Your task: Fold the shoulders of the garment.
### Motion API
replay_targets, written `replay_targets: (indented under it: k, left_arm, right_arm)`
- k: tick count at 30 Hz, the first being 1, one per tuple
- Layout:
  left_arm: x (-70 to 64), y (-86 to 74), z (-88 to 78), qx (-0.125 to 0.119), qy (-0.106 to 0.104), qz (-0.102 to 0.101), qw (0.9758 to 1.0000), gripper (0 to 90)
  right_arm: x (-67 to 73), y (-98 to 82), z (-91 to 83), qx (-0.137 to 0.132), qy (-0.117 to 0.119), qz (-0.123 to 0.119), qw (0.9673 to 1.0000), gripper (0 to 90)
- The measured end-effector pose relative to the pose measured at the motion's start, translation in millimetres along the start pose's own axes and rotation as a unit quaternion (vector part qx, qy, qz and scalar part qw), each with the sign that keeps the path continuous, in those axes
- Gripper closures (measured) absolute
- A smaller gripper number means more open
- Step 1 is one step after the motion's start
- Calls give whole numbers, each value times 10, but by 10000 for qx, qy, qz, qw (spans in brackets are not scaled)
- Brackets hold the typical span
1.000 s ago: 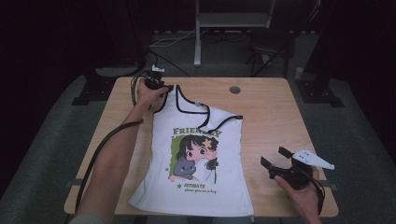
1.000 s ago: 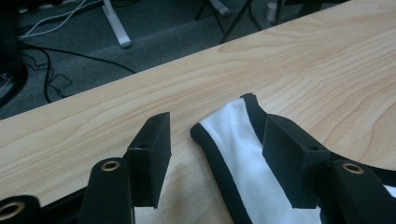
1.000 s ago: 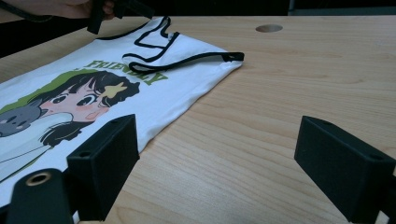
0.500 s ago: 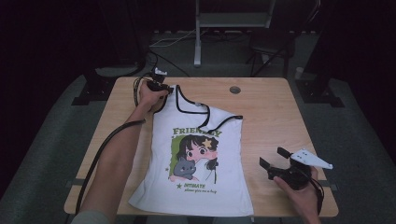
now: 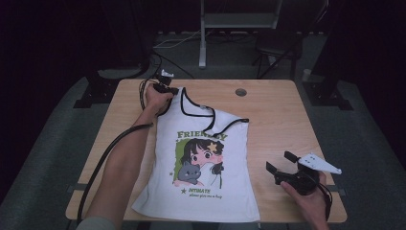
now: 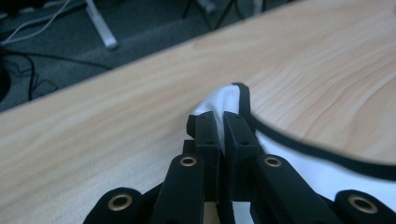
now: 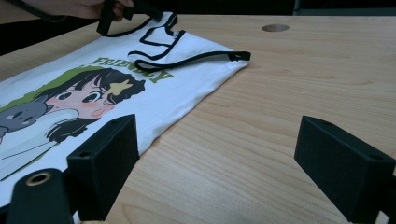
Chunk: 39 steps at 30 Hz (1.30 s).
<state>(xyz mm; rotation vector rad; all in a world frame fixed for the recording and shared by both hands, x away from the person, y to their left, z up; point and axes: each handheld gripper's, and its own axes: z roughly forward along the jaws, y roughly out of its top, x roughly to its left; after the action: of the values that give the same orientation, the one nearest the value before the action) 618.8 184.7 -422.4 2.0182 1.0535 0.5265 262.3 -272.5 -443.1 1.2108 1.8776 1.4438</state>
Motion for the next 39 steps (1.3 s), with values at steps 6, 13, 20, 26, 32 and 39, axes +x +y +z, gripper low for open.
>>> replay_targets:
  k: [6, 13, 20, 26, 32, 39]
  left_arm:
    - [-67, 124, -236, -391, -134, 58, 9991, 861]
    - [-207, 134, -520, -689, -273, 204, 9970, 861]
    - [-367, 54, -791, -846, -361, 440, 9948, 860]
    - [-533, -50, -987, -943, -508, 608, 9924, 859]
    - [-749, -140, -1164, -1023, -613, 931, 9885, 857]
    - [-993, -306, -1256, -964, -624, 1395, 9835, 853]
  right_arm:
    - [0, 1, 2, 11, 4, -11, 10000, 129]
    - [1, 0, 2, 4, -15, -50, 10000, 129]
    - [7, 0, 3, -1, -16, -66, 10000, 130]
    - [-4, -2, -9, -15, -25, -27, 10000, 129]
    - [-14, -3, -17, -18, -24, -14, 10000, 130]
    - [-9, -3, -15, -22, -29, -58, 10000, 130]
